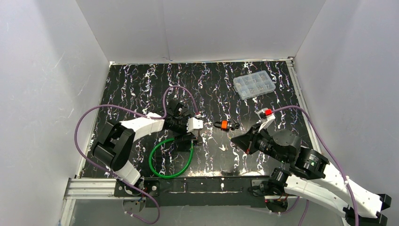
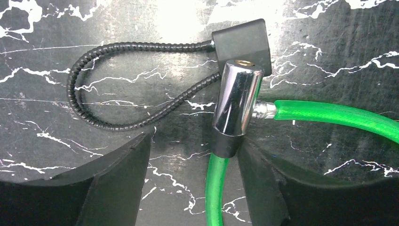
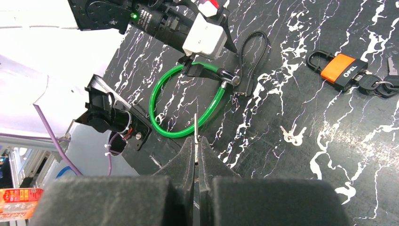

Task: Unlock with the key
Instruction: Pick up the lock from the center of the board.

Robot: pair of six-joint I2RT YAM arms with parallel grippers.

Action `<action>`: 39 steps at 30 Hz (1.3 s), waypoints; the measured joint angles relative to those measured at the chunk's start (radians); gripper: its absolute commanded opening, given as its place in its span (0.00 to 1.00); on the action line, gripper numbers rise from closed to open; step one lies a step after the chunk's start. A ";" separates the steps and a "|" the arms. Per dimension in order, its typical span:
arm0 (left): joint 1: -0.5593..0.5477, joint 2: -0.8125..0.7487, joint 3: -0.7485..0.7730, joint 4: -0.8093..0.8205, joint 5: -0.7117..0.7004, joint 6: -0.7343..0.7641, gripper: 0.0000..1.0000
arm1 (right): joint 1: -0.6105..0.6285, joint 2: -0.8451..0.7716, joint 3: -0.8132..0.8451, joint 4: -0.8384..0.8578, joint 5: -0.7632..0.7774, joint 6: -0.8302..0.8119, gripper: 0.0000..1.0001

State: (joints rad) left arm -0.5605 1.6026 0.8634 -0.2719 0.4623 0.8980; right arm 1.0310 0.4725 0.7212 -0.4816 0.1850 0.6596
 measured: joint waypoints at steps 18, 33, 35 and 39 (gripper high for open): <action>-0.023 -0.327 0.293 -0.378 0.091 0.089 0.00 | -0.024 0.143 0.183 -0.068 -0.090 -0.028 0.01; -0.134 -0.759 0.424 -0.539 0.121 0.227 0.00 | -0.024 0.565 0.800 -0.320 -0.414 -0.222 0.01; -0.134 -0.739 0.418 -0.547 0.097 0.242 0.00 | -0.024 0.605 0.852 -0.358 -0.439 -0.246 0.01; -0.144 -0.700 0.418 -0.544 0.042 0.257 0.00 | -0.025 0.662 0.896 -0.396 -0.472 -0.272 0.01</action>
State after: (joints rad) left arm -0.7042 0.9026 1.2812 -0.8156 0.5039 1.1549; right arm 1.0065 1.1344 1.6169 -0.8776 -0.2871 0.3874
